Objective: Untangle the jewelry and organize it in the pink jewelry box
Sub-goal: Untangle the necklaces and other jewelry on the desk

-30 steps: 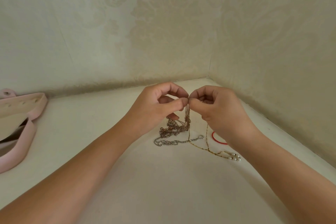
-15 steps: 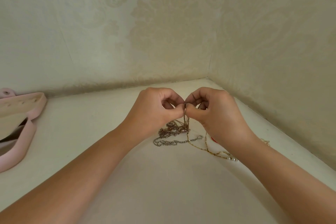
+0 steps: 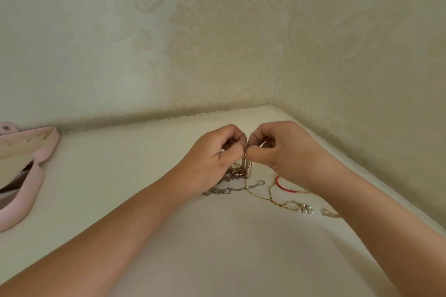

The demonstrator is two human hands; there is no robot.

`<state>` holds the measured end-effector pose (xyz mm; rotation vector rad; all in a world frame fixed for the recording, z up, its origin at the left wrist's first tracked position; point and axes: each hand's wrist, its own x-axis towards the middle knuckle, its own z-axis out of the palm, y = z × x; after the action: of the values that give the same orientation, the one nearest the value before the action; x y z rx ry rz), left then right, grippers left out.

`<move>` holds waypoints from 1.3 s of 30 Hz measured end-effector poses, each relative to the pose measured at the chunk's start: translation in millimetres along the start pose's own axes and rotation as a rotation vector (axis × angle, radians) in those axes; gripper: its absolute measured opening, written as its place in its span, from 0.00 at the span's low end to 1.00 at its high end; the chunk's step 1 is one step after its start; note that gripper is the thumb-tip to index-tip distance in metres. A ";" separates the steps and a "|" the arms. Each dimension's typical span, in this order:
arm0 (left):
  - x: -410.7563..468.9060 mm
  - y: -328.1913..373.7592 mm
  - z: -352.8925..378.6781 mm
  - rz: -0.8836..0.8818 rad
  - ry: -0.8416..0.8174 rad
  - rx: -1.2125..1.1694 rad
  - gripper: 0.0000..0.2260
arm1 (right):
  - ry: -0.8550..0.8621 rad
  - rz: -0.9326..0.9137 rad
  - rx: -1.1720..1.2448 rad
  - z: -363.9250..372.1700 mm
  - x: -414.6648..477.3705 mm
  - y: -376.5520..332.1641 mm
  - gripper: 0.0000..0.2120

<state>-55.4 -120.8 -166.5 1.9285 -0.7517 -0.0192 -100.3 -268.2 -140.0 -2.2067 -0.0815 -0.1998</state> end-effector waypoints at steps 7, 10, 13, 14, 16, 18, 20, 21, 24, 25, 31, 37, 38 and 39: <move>0.6 5.6 -6.5 -0.070 0.024 -0.199 0.13 | -0.062 0.044 0.429 0.7 -1.9 1.8 0.06; -0.4 10.7 -9.6 -0.087 -0.024 -0.269 0.13 | -0.042 0.011 0.509 2.2 -1.5 1.3 0.07; -0.9 12.1 -13.2 -0.080 -0.060 -0.386 0.12 | -0.066 -0.009 0.559 -0.1 0.4 0.0 0.08; -1.0 12.4 -13.4 -0.083 -0.068 -0.417 0.12 | -0.073 -0.016 0.555 -0.7 1.1 -0.3 0.07; -0.7 12.3 -11.5 -0.082 -0.072 -0.448 0.12 | -0.069 -0.030 0.524 -0.5 2.7 -0.8 0.06; -0.4 12.1 -8.7 -0.078 -0.060 -0.447 0.12 | -0.043 -0.038 0.472 0.9 3.4 -1.3 0.08; 0.6 10.2 -6.4 -0.070 -0.027 -0.431 0.12 | -0.018 -0.043 0.435 2.9 2.6 -2.1 0.11; 1.3 9.2 -6.0 -0.066 -0.005 -0.414 0.11 | -0.004 -0.043 0.433 4.4 2.1 -1.9 0.12; 3.4 6.6 -7.2 -0.048 0.054 -0.337 0.10 | 0.060 -0.050 0.417 9.2 1.8 0.4 0.11; 3.8 5.7 -7.3 -0.043 0.072 -0.310 0.09 | 0.093 -0.058 0.411 10.8 2.1 1.6 0.09; 4.3 -0.9 -7.6 0.063 0.164 -0.153 0.09 | 0.219 -0.068 0.557 15.1 3.5 4.9 0.05; 5.6 -3.7 -8.7 0.136 0.217 -0.052 0.07 | 0.156 0.012 0.611 16.3 4.0 4.1 0.02; 5.4 -3.5 -8.4 0.149 0.225 -0.049 0.06 | 0.166 0.015 0.586 16.2 3.7 4.0 0.02; 5.1 -3.1 -8.0 0.153 0.230 -0.046 0.06 | 0.175 0.015 0.535 15.9 3.4 4.0 0.02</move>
<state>-47.1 -115.9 -163.6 1.7881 -0.7343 0.2734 -94.6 -257.9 -151.9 -1.6508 -0.0175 -0.3209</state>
